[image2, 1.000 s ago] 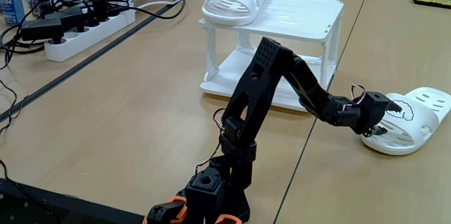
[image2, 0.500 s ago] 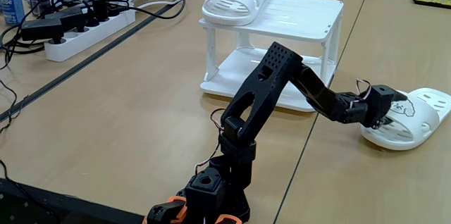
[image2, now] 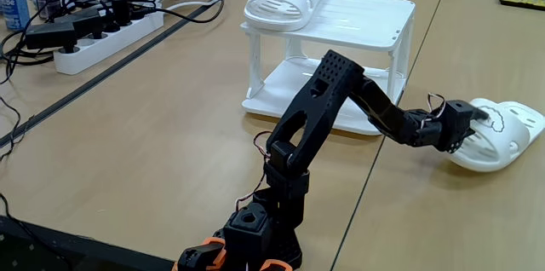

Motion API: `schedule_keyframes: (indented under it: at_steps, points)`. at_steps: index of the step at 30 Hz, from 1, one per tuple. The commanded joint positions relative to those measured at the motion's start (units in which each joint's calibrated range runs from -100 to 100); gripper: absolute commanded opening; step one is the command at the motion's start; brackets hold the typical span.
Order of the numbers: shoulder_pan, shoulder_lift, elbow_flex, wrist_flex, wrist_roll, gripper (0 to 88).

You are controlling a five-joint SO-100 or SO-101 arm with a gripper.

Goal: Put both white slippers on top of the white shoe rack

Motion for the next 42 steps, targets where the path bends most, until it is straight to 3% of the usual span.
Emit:
schedule_keyframes:
  at_steps: [1,12,22,33,42]
  points:
    - [0.2,-14.5,-7.0,3.6,0.4,0.8]
    - [-0.1,-34.9,-23.8,43.3,0.4,0.8]
    - [-11.1,-45.6,-34.7,62.8,0.4,0.8]
    - [-27.0,-49.8,-34.6,66.9,0.4,0.8]
    - [-29.6,-45.1,-34.4,66.9,0.4,0.8]
